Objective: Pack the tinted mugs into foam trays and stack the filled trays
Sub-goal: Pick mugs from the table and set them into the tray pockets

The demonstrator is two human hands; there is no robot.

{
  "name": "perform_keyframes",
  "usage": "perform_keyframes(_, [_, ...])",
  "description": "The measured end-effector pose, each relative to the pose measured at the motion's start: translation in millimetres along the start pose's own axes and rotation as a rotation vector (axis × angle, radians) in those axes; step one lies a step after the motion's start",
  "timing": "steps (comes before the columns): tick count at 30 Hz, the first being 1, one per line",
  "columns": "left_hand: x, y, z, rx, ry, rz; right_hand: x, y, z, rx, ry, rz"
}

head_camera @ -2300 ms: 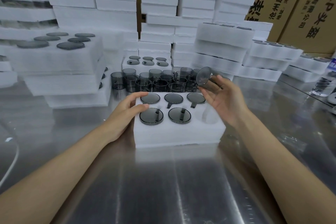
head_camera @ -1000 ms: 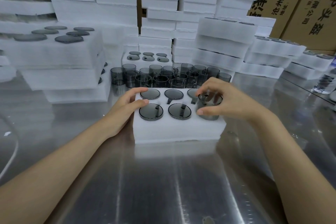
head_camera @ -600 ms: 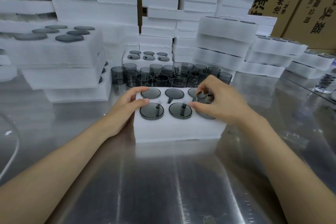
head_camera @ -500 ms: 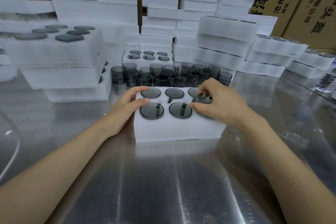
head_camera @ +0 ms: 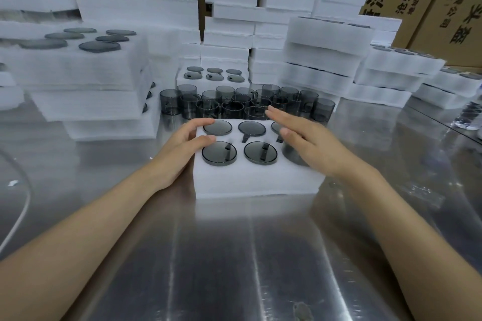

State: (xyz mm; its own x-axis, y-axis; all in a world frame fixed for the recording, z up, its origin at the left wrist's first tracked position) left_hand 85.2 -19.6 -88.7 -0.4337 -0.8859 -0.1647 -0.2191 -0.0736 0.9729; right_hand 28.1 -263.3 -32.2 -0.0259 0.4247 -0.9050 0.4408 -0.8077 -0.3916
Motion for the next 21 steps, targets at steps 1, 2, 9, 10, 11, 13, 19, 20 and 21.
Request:
perform_keyframes(1, [0.2, 0.1, -0.3, 0.000, 0.004, 0.000, 1.1, 1.3, 0.0, 0.019, -0.039, 0.004])
perform_keyframes(2, [0.1, 0.1, -0.4, 0.000, 0.009, 0.001, 2.1, 2.3, -0.1, 0.044, -0.084, 0.029])
perform_keyframes(9, [-1.9, -4.6, -1.6, -0.003, 0.037, -0.014, 11.0, 2.7, 0.9, 0.115, -0.285, 0.241])
perform_keyframes(10, [-1.8, -4.9, -1.5, -0.004, 0.037, -0.017, 11.8, 2.4, 1.0, 0.122, -0.296, 0.265])
perform_keyframes(11, [-1.7, -4.8, -1.1, -0.004, 0.031, -0.017, 12.8, 3.1, 0.6, 0.134, -0.302, 0.288])
perform_keyframes(13, [-1.2, -4.4, -0.4, 0.002, 0.005, -0.005, 13.7, 5.6, -0.9, 0.152, -0.308, 0.271])
perform_keyframes(19, [4.0, -3.7, 0.3, 0.037, -0.053, -0.062, 6.0, 19.5, 6.6, 0.354, 0.124, -0.253])
perform_keyframes(20, [4.2, -3.8, 0.0, 0.047, -0.049, -0.056, 3.7, 25.1, 10.2, 0.466, 0.144, -0.224])
perform_keyframes(21, [4.3, -3.4, -0.2, 0.059, -0.044, -0.056, 1.6, 29.7, 11.8, 0.562, 0.125, -0.217])
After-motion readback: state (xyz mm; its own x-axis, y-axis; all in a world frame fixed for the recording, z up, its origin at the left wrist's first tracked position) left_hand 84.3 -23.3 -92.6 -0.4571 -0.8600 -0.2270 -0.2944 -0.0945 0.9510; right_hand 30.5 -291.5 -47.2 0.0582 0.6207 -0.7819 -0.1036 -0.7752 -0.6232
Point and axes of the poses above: each hand's wrist, its own z-axis away from the middle knuckle, its own x-axis out of the palm, y = z × x, the point moved 3 cm from there along -z, towards the middle knuckle, and after that the axes turned 10 degrees about -y, right-handed, at the moved point
